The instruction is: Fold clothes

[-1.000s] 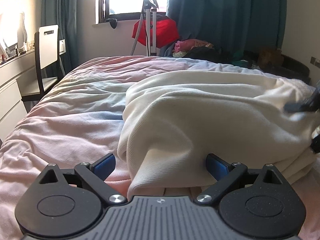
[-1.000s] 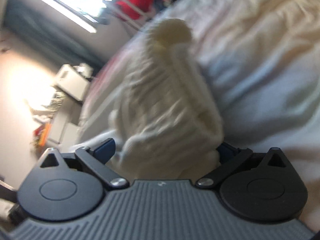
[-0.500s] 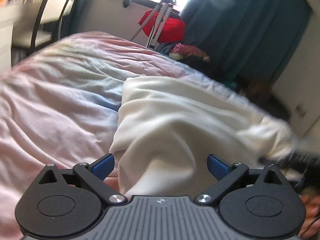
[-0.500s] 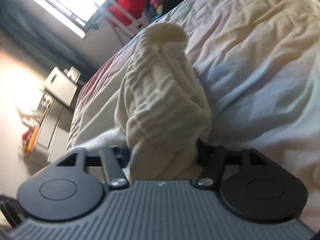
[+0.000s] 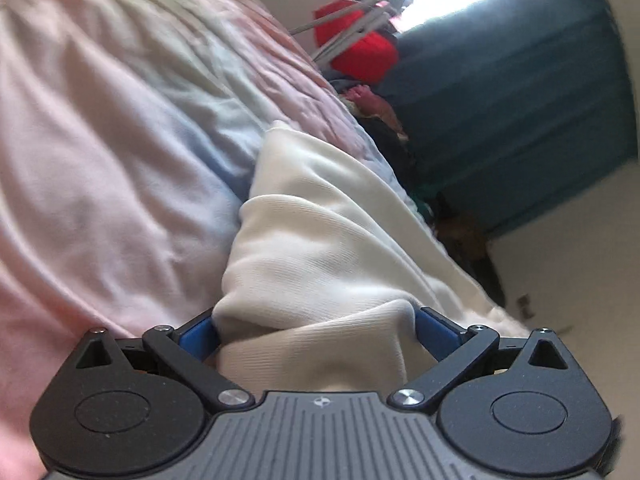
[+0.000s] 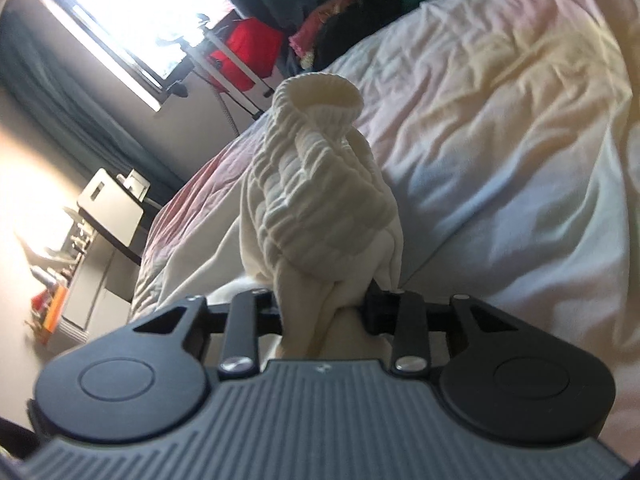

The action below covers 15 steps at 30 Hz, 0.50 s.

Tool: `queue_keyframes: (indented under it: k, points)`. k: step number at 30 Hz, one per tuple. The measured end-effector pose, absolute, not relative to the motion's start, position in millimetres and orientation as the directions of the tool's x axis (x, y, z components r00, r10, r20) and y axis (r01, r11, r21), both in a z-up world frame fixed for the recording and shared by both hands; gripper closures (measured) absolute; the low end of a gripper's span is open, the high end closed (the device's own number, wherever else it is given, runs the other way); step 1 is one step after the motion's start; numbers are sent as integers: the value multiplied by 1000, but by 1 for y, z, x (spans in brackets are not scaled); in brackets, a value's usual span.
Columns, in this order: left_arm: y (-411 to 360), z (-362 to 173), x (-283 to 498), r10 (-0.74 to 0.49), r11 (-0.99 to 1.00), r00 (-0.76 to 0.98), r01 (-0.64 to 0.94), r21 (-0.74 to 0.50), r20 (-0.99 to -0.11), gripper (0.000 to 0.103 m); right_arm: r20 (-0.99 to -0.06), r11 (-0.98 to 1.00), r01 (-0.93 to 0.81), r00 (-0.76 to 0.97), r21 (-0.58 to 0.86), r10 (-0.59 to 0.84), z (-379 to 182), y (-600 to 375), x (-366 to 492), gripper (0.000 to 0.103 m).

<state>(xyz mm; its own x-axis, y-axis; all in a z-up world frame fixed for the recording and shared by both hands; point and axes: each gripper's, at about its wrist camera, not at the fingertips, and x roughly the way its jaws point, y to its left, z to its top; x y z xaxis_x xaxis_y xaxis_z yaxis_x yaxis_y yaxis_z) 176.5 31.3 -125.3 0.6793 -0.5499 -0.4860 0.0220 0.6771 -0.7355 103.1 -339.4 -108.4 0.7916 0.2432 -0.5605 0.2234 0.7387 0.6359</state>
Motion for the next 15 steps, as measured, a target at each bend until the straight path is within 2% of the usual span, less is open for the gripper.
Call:
queue_keyframes:
  k: [1,4,6,7,9,12,15]
  points:
    - [29,-125,177,-537,695,684,26,-719,-494,7,-562,733,226,789,642,248,-110,-341,102,67]
    - [25,-123,176,-494,746,699,35,-665,-517,23,-564,740,221,787,635,249,-112,-340,100,67]
    - [23,-119,171,-472,768,711,40,-639,-522,37,-541,742,197,801,641,255,-110,-339,98,67]
    - [22,-118,168,-461,778,716,42,-626,-524,41,-528,743,183,809,644,258,-109,-338,97,67]
    - [22,-109,160,-460,780,735,66,-622,-499,57,-517,752,166,816,638,258,-104,-336,96,68]
    - [22,-88,149,-478,768,756,112,-631,-447,68,-491,742,146,828,654,270,-91,-339,91,71]
    - [17,-63,139,-510,745,766,167,-646,-391,72,-445,700,137,851,701,278,-72,-354,80,72]
